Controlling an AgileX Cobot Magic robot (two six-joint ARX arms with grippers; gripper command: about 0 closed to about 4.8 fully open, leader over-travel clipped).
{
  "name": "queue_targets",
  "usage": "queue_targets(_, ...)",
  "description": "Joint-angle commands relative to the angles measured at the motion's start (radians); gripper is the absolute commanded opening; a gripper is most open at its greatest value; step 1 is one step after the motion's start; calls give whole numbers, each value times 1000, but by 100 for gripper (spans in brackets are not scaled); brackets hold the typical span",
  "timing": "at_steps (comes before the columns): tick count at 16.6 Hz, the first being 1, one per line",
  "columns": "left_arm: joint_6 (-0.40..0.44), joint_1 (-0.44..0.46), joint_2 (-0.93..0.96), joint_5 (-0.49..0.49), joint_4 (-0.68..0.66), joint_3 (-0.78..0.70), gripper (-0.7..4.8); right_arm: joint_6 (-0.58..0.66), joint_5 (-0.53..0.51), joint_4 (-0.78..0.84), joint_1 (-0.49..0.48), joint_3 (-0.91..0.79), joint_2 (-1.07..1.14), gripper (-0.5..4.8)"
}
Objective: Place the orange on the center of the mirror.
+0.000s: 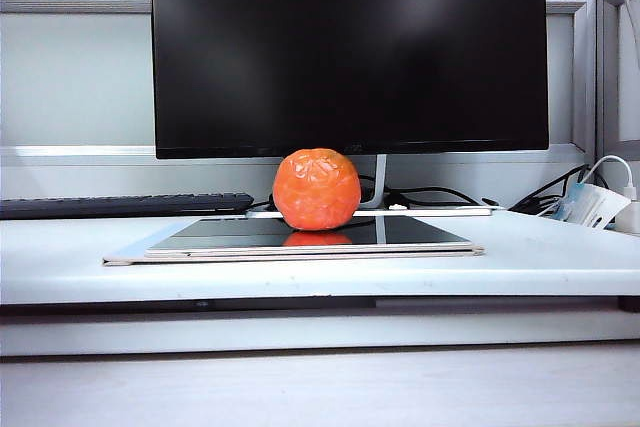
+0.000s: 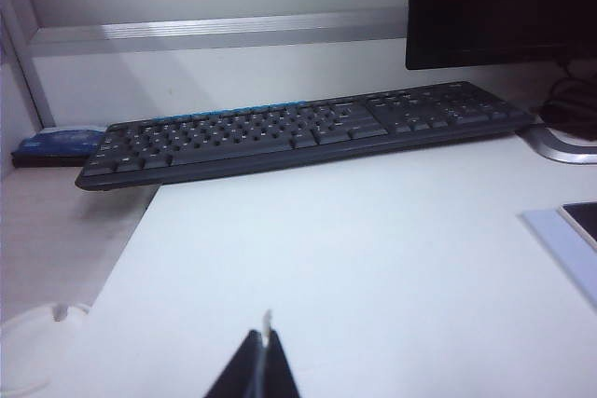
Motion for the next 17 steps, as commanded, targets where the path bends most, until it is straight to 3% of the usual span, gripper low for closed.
queue_targets(1, 4, 0, 0, 5, 9, 2, -5, -2, 5, -5, 1, 4, -34, -5)
queue_targets(3, 4, 0, 0, 5, 9, 2, -5, -43, 19, -30, -1, 6, -68, -5)
queue_targets(4, 4, 0, 0, 5, 9, 2, -5, -23, 10, -76, -82, -10, -110, -5)
queue_targets(6, 4, 0, 0, 5, 9, 1, -5, -2, -160, -84, -296, -103, -174, -5)
queue_targets(9, 4, -1, 0, 3, 9, 1, -5, 25, -217, 4, -520, -340, -278, -5)
queue_targets(10, 4, 0, 0, 12, 10, 2, -5, 51, -253, 52, -551, -418, -300, -5)
queue_targets(13, 4, 0, 0, 14, 9, 2, -5, 58, -235, 227, -552, -614, -312, -5)
queue_targets(17, 4, 0, 0, 14, 9, 2, -5, 65, -228, 333, -552, -784, -355, -5)
